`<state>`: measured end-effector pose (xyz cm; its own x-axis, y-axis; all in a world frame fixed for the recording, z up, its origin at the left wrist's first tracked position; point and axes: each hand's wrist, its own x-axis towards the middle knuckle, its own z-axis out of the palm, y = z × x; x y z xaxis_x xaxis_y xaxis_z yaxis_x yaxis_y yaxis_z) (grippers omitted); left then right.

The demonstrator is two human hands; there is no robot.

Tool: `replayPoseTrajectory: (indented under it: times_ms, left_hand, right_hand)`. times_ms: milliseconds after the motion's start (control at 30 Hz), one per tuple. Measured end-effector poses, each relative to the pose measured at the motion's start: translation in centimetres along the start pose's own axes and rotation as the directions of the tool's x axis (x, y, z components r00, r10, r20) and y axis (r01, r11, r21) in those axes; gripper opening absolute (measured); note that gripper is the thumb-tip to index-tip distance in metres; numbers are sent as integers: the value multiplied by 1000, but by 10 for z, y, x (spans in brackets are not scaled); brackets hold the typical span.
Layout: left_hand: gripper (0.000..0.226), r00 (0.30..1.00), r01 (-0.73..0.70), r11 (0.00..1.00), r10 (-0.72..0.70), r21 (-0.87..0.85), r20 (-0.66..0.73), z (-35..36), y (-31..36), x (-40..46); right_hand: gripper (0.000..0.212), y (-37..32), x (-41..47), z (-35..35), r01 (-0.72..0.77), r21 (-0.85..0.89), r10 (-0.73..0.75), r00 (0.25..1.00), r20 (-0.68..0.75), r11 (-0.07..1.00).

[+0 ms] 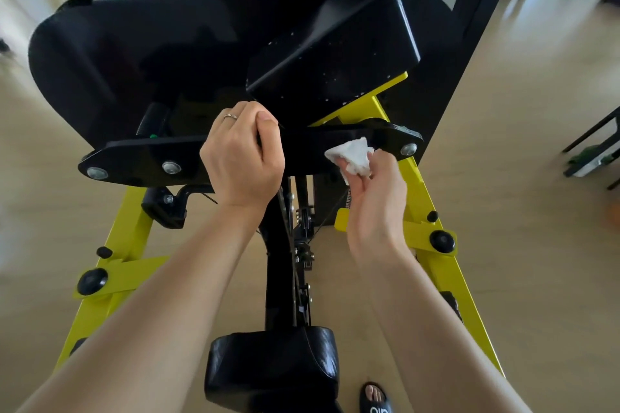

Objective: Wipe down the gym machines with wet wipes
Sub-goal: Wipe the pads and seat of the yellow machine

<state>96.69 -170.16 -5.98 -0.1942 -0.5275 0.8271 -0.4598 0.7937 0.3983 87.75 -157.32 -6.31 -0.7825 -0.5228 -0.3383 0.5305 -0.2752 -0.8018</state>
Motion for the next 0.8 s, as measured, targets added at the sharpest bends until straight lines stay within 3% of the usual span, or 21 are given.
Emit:
replayPoseTrajectory:
  times_ms: [133, 300, 367, 500, 567, 667, 800]
  left_hand:
    - [32, 1000, 15, 1000, -15, -7, 3, 0, 1, 0]
    - [32, 1000, 28, 1000, -28, 7, 12, -1, 3, 0]
    - [32, 999, 27, 999, -27, 25, 20, -1, 2, 0]
    - [32, 999, 37, 997, -39, 71, 30, -1, 2, 0]
    - [32, 999, 40, 996, -43, 76, 31, -1, 2, 0]
    - [32, 999, 43, 997, -45, 67, 25, -1, 3, 0]
    - [32, 999, 28, 998, -29, 60, 15, -1, 4, 0]
  right_hand:
    - [24, 2, -1, -1, 265, -344, -300, 953, -52, 901]
    - [36, 25, -4, 5, 607, -598, -574, 770, 280, 523]
    - [36, 37, 1, 3, 709, -596, -570, 685, 454, 377]
    - [34, 44, 6, 4, 788, -566, -393, 612, 686, 241]
    - [36, 41, 6, 0, 793, -569, -393, 605, 692, 219]
    - [36, 22, 9, -9, 767, -604, -554, 606, 571, 217]
    - [35, 4, 16, -15, 684, -636, -686, 655, 318, 358]
